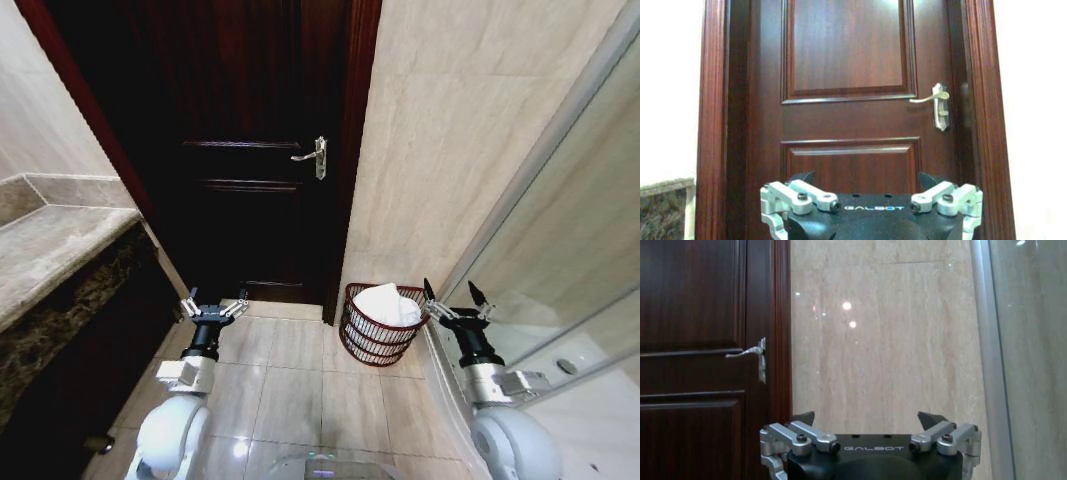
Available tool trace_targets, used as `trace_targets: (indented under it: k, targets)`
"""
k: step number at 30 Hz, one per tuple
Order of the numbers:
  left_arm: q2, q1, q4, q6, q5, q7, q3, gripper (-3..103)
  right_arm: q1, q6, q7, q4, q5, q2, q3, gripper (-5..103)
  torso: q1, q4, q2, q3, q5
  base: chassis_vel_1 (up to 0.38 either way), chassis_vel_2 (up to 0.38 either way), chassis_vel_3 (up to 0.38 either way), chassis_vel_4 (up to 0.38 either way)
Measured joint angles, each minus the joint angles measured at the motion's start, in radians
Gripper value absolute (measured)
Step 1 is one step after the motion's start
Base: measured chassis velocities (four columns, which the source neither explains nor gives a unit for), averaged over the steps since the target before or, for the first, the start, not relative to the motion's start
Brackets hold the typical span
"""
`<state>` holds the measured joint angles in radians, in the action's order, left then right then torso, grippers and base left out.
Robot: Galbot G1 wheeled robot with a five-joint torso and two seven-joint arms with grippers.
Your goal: Discard the used towel into the hamper.
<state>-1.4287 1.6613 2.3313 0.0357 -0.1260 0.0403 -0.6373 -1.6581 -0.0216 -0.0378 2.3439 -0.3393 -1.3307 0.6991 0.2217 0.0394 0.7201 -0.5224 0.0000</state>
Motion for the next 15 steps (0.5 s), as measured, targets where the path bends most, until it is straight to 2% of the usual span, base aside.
trace_targets:
  k: [15]
  targets:
    - [0.000, 0.010, 0.008, 0.018, -0.001, 0.001, 0.000, 100, -0.029, -0.019, -0.002, 0.019, 0.023, -0.022, -0.016, 100, 0.031, 0.0000, 0.071, -0.040, -0.0001, 0.000, 0.000, 0.000, 0.000]
